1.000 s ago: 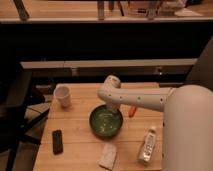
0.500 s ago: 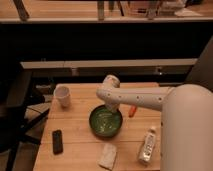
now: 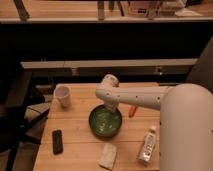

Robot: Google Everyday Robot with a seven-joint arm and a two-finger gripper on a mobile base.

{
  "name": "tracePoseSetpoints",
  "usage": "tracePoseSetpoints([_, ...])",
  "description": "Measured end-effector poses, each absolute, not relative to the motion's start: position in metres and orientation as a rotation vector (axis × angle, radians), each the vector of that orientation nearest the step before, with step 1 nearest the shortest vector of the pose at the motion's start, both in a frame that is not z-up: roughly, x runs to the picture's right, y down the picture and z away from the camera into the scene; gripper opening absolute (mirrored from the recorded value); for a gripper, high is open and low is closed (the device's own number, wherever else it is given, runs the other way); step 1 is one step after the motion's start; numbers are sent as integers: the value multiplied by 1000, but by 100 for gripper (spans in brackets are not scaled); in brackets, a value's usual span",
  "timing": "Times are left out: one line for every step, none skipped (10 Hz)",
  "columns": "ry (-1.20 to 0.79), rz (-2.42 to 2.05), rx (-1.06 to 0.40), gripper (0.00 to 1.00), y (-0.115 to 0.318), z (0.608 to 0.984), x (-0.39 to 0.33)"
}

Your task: Drag the ceramic bowl in a circle

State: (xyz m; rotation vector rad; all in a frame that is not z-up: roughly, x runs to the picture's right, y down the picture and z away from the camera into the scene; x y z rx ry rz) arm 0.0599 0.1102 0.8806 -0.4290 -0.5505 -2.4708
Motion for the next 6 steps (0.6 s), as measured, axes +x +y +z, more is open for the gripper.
tracePoseSetpoints([-551,-2475,-427,1,110,880,60])
tracePoseSetpoints([-553,-2481,-425,1,110,880,59])
tracePoseSetpoints([-555,-2492,-421,1,110,880,58])
tracePoseSetpoints([-557,-2503,-416,1,109,879,56])
tracePoseSetpoints([-559,-2508,-414,1,109,879,54])
tracePoseSetpoints([-560,-2512,-415,1,109,879,53])
